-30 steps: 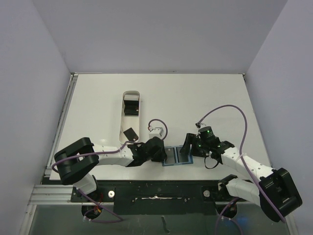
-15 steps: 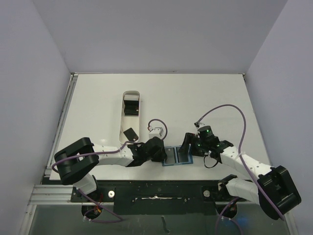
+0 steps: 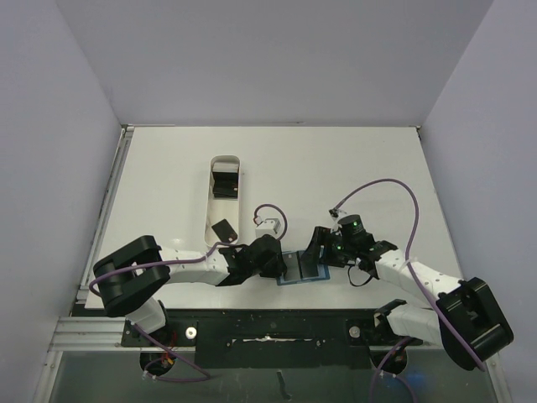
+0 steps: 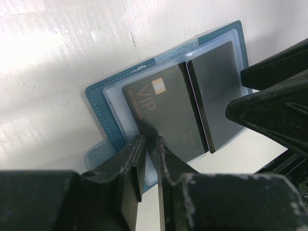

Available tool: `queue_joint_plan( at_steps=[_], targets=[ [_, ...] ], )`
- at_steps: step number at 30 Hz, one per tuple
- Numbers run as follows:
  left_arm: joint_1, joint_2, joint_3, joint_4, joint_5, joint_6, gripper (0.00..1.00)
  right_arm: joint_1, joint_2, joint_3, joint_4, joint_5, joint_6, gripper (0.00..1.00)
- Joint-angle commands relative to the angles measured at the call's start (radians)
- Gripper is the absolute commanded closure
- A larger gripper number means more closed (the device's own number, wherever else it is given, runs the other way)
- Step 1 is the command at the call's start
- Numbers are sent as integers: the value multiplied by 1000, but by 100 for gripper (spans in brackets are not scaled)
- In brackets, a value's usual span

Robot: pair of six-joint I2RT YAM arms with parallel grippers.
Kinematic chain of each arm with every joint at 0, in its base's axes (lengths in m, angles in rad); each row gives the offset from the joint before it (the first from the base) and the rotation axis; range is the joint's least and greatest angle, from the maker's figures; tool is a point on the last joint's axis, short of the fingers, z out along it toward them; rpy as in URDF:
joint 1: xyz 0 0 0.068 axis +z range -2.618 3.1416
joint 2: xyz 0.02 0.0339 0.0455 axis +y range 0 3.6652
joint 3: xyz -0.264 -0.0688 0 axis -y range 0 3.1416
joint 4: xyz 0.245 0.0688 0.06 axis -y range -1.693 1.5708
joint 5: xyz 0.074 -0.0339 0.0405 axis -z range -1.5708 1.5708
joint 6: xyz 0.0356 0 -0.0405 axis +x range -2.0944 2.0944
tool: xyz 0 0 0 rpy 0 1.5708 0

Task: Put the credit cards into the card holder
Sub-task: Insert the credit card into the card holder, then turn over the card slot in the card holder.

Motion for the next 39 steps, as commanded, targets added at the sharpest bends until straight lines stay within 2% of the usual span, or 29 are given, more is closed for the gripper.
queue_joint_plan(
  at_steps=[1, 20, 28, 31, 36, 39],
  targets=[
    [-5, 6, 2, 36, -12, -1, 85, -5, -8, 0, 81, -74, 22, 37],
    [-5, -1, 3, 43, -7, -12, 86, -12, -83, 10, 84, -149, 65, 36],
    [-5, -18, -7, 43, -10, -20, 86, -12, -87, -25, 154, -178, 98, 39],
    [-5, -20, -11, 44, -11, -22, 86, -11, -88, -42, 184, -186, 116, 45],
    [-5, -20, -12, 46, -11, -23, 86, -12, -80, -60, 186, -163, 118, 67],
    [-5, -19, -10, 48, -12, -23, 86, -11, -66, -64, 183, -147, 113, 74]
  ],
)
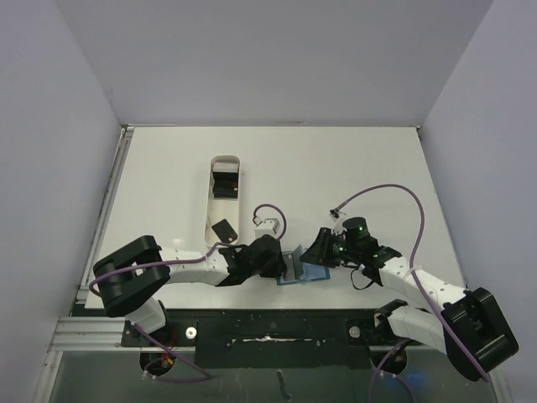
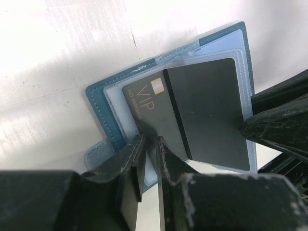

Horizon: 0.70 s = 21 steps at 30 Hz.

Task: Put the credit cards into the card holder
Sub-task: Turn over the card slot in the card holder.

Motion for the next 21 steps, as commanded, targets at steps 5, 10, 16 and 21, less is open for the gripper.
queue_joint_plan(
  at_steps=[5, 10, 16, 21],
  targets=[
    [-5, -17, -6, 39, -12, -7, 86, -6, 16, -15, 83, 4, 8, 78],
    [-5, -23, -10, 35, -15, -8, 86, -6, 21, -24, 121, -20, 16, 70],
    [-5, -20, -7, 35, -15, -8, 86, -6, 15, -28, 150, -43, 25, 71],
    [-4, -21, -7, 35, -17, -8, 86, -4, -9, -22, 152, -61, 32, 71]
  ],
)
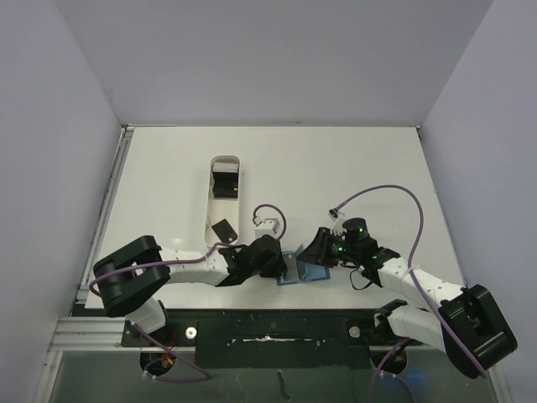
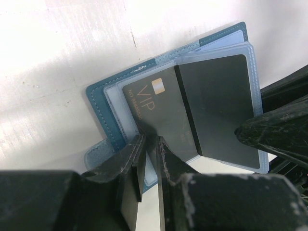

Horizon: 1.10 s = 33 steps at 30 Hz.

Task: Put the credit cards into the card holder
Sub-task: Turn over the card slot in the card holder.

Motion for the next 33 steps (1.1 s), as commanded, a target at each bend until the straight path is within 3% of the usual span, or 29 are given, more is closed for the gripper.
queue_joint_plan(
  at_steps=[1, 19, 33],
  targets=[
    [-5, -21, -4, 30, -14, -8, 86, -3, -31, 3, 64, -35, 13, 71],
    [10, -83, -5, -8, -25, -22, 85, 58, 101, 43, 177, -101, 40, 56],
    [24, 25, 28, 195, 152, -33, 88, 57, 33, 10, 173, -82, 51, 49]
  ],
)
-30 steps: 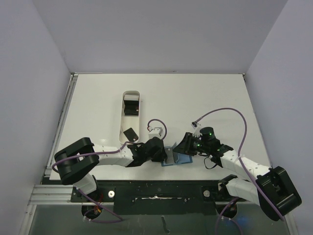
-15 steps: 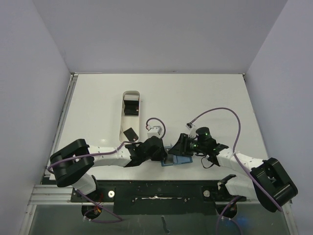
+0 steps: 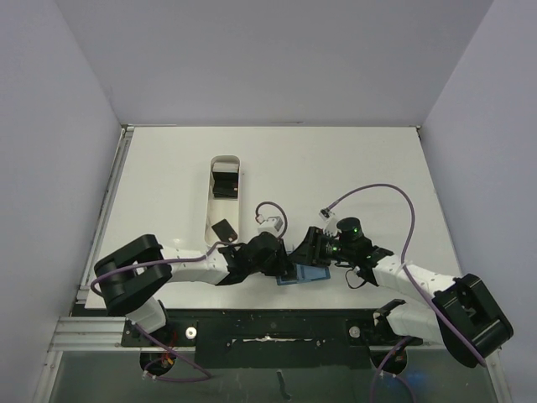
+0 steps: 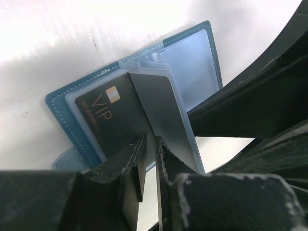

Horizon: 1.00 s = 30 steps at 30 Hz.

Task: Put the credit cards into the card holder
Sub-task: Turn over the card slot in the card holder.

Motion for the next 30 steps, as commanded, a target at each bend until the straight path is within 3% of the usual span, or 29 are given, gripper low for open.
queue_joint_plan(
  at_steps=[1, 15, 24, 30],
  targets=[
    [5, 35, 37, 116, 62, -9, 88, 2, -42, 5, 46, -6, 4, 49],
    [20, 62, -51, 290, 80, -67, 89, 2, -32, -7, 87, -15, 20, 42],
    [42, -199, -95, -25, -117, -58, 86, 1, -14, 3, 28, -5, -11, 43],
    [81, -389, -42, -236, -200, 54, 71, -5, -54, 59, -131, 62, -82, 43]
  ],
)
